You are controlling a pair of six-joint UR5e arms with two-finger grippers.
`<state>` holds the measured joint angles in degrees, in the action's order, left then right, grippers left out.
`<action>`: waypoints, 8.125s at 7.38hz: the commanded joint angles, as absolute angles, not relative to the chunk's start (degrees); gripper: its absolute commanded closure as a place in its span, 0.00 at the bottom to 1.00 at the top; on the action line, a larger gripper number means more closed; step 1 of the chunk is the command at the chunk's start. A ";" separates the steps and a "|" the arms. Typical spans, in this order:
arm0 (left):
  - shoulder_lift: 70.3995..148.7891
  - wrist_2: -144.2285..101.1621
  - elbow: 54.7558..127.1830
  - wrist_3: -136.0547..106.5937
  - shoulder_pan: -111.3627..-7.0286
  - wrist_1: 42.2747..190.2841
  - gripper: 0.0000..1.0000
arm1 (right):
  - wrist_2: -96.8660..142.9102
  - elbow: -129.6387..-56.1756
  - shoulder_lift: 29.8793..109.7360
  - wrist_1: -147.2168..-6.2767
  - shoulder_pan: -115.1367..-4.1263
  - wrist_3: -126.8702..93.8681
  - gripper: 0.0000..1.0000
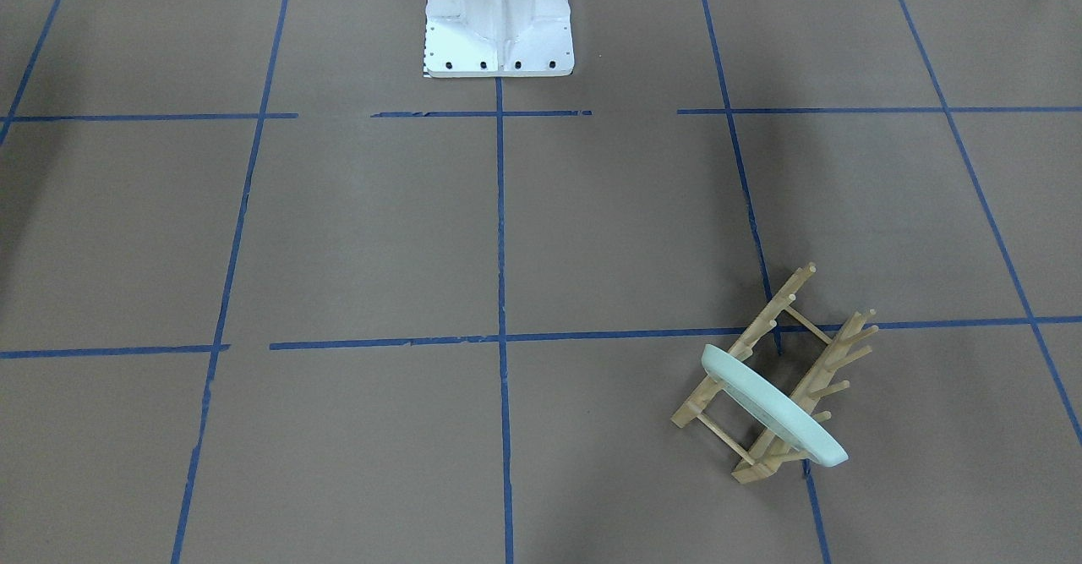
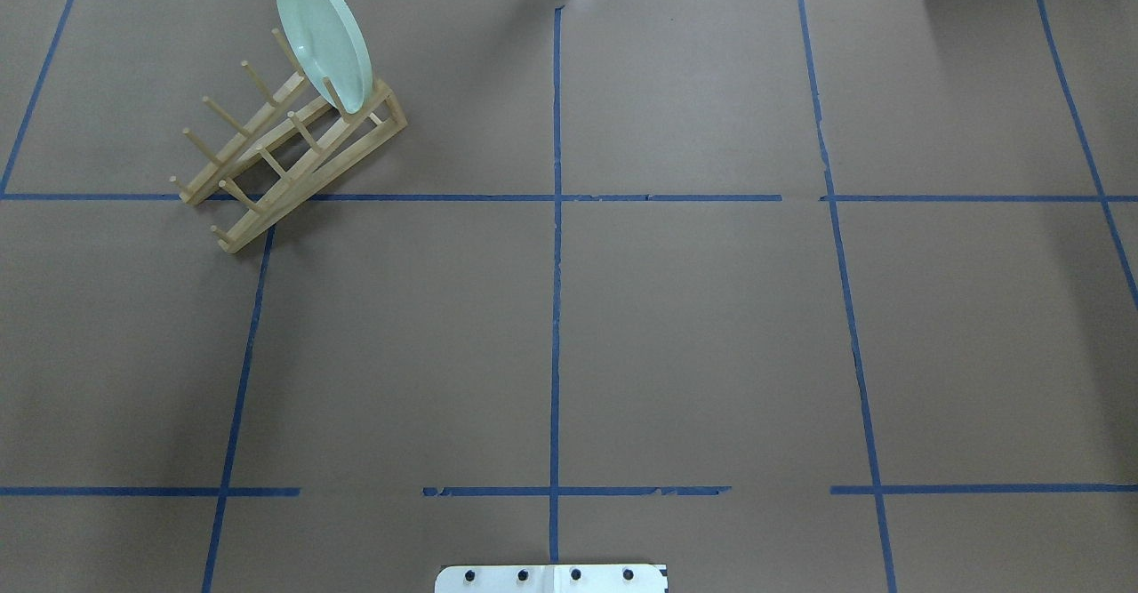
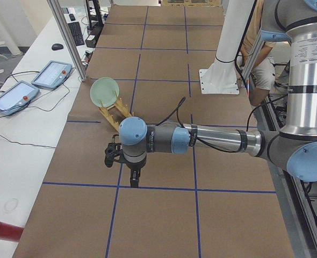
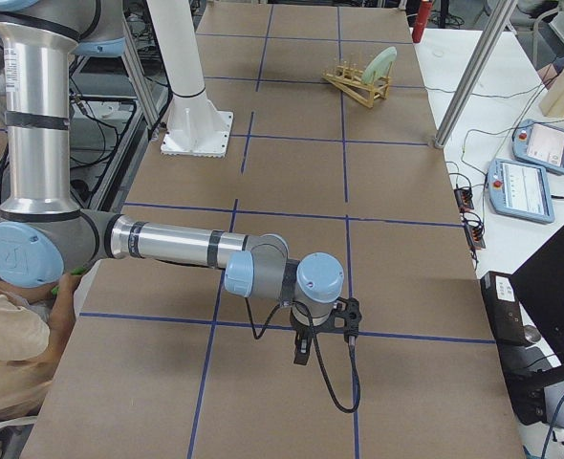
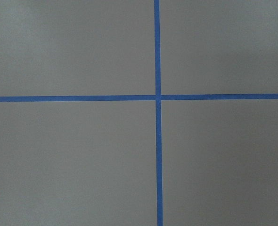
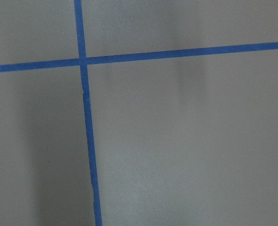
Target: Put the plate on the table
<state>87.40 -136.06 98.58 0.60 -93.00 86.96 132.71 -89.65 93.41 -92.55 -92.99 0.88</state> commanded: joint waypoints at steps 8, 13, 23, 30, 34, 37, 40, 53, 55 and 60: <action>88.58 -141.38 98.27 -14.48 -90.73 94.88 0.00 | 132.71 -89.56 93.34 -92.55 -92.99 0.88 0.00; 105.08 -141.16 89.76 -77.77 -78.32 132.38 0.00 | 132.71 -89.65 93.34 -92.55 -92.99 0.88 0.00; 121.10 -109.88 73.76 -116.28 -59.69 162.16 0.01 | 132.71 -89.65 93.43 -92.55 -92.99 0.88 0.00; 123.92 -107.49 70.75 -116.10 -58.80 162.16 0.31 | 132.71 -89.65 93.43 -92.55 -92.99 0.88 0.00; 124.01 -107.49 70.93 -116.10 -58.80 162.16 1.00 | 132.71 -89.65 93.43 -92.55 -92.99 0.88 0.00; 123.93 -107.58 78.35 -116.89 -60.28 160.59 1.00 | 132.71 -89.65 93.43 -92.55 -92.99 0.88 0.00; 123.93 -108.10 94.25 -118.04 -60.74 141.67 1.00 | 132.71 -89.65 93.43 -92.55 -92.99 0.88 0.00; 141.15 -106.71 79.80 -100.90 -28.22 72.77 0.49 | 132.71 -89.65 93.43 -92.55 -92.99 0.88 0.00; 141.15 -105.30 81.29 -96.29 -28.47 72.69 0.00 | 132.71 -89.65 93.43 -92.55 -92.99 0.88 0.00; 125.30 -112.84 97.71 -60.48 -55.93 81.70 0.00 | 132.71 -89.65 93.43 -92.55 -92.99 0.88 0.00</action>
<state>132.17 -109.53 93.84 -72.26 -48.82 77.18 132.72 -89.65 93.43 -92.55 -92.99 0.88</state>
